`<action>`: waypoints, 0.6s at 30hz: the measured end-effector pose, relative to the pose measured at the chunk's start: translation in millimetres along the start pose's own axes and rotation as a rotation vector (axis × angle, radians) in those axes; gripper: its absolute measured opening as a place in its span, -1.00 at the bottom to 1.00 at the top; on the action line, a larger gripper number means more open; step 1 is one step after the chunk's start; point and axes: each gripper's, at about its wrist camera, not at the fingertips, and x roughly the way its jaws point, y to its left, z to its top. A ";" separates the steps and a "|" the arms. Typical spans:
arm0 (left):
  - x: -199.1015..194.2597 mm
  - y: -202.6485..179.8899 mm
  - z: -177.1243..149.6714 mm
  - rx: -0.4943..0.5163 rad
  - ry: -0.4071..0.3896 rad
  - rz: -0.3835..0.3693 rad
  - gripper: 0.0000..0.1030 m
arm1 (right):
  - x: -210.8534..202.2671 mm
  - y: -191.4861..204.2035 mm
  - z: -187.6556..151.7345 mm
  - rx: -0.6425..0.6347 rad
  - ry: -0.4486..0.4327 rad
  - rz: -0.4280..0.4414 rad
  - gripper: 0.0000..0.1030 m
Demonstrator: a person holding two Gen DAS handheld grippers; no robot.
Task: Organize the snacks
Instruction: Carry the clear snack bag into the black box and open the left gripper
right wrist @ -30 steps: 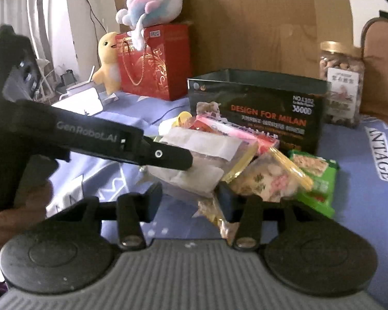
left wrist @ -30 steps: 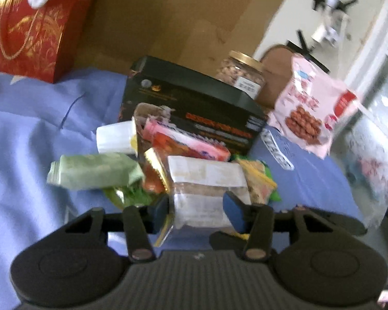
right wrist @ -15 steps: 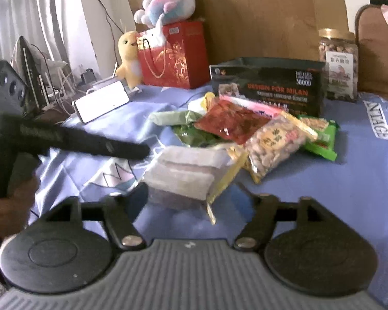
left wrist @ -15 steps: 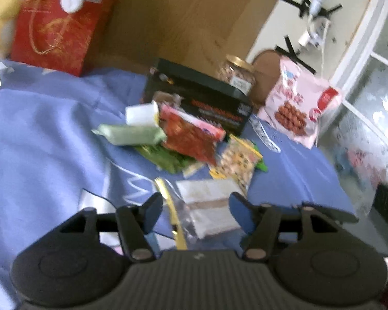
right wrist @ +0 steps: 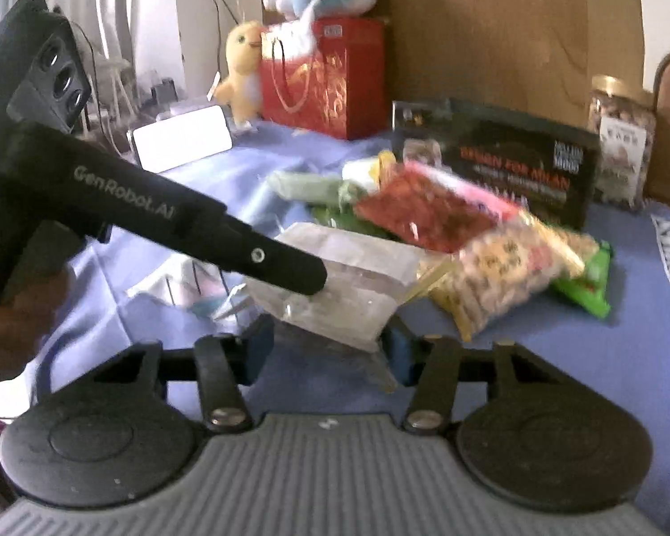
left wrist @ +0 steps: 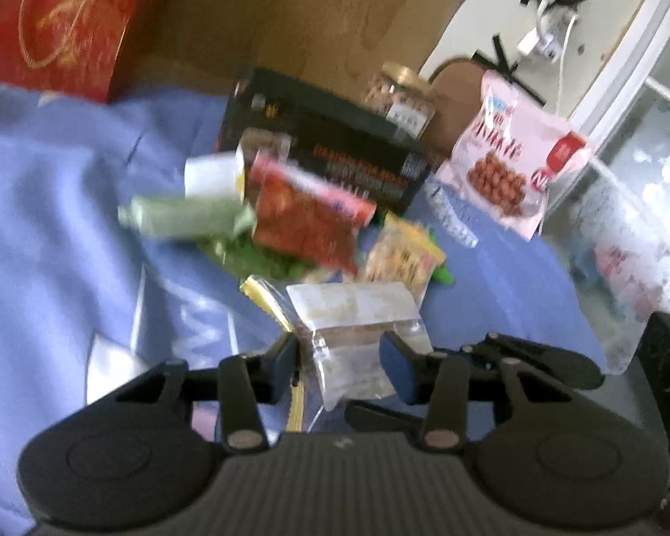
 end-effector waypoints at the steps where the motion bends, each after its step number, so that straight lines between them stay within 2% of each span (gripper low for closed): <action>1: -3.1 -1.4 8.2 0.006 -0.015 -0.006 -0.19 | -2.4 -3.4 4.8 0.007 -0.021 0.005 0.07; 5: -2.5 -17.1 60.0 0.072 -0.106 -0.013 -0.19 | -5.7 -24.5 38.4 0.023 -0.123 -0.012 0.06; 10: 32.9 -29.6 131.0 0.119 -0.189 0.016 -0.19 | 15.2 -67.6 95.1 0.037 -0.202 -0.081 0.07; 13: 68.8 -21.0 163.2 0.099 -0.177 0.041 -0.18 | 44.5 -99.8 119.3 0.077 -0.176 -0.099 0.07; 18: 116.2 -4.4 174.7 0.046 -0.112 0.067 -0.12 | 77.5 -126.3 122.5 0.097 -0.116 -0.164 0.16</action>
